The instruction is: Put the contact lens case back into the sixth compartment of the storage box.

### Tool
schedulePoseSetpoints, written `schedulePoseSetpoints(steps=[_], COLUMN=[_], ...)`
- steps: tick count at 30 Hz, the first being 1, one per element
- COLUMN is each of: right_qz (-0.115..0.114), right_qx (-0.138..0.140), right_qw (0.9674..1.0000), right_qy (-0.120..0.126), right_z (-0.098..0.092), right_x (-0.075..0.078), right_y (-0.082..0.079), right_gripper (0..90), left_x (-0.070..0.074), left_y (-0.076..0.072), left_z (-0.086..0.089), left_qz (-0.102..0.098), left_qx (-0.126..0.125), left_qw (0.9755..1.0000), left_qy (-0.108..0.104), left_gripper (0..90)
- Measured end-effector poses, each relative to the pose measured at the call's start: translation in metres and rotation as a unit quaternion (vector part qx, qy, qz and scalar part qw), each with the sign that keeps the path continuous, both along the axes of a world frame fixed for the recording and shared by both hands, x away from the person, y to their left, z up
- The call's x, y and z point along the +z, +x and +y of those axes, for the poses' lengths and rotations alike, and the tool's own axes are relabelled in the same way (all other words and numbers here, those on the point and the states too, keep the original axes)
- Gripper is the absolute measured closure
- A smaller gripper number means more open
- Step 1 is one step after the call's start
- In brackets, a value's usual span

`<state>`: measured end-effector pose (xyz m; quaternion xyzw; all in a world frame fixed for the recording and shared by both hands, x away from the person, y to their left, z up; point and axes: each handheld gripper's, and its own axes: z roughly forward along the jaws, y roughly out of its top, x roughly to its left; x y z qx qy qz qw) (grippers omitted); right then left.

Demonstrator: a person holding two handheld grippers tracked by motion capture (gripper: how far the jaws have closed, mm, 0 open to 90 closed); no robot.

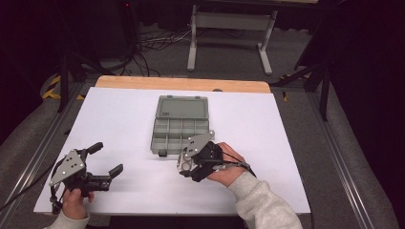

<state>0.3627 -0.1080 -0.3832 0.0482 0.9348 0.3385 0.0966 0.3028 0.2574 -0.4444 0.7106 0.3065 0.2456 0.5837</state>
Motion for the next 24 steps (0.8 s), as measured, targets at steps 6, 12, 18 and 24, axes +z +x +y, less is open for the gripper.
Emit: schedulePoseSetpoints(steps=[6, 12, 18, 24], right_qz=[-0.005, -0.009, -0.021, -0.026], right_qx=[0.001, -0.006, -0.002, -0.004], right_qw=[1.0000, 0.9999, 0.9997, 0.9995], right_qy=[0.004, 0.000, -0.014, -0.019], right_z=[0.001, 0.003, 0.012, 0.019], right_x=[0.003, 0.007, 0.016, 0.020], right_y=[0.005, 0.012, 0.019, 0.026], right_gripper=[26.4, 26.4, 26.4, 26.4], left_x=[0.000, 0.000, 0.000, 0.001], left_y=[0.000, 0.000, 0.000, 0.000], left_z=[0.000, 0.000, 0.001, 0.001], left_qz=[0.000, -0.001, -0.003, -0.004], left_qx=[0.000, 0.000, -0.001, -0.001], left_qw=[1.0000, 1.0000, 1.0000, 1.0000], left_qy=[0.001, 0.001, 0.000, 0.000], left_gripper=[0.3, 0.3, 0.3, 0.3])
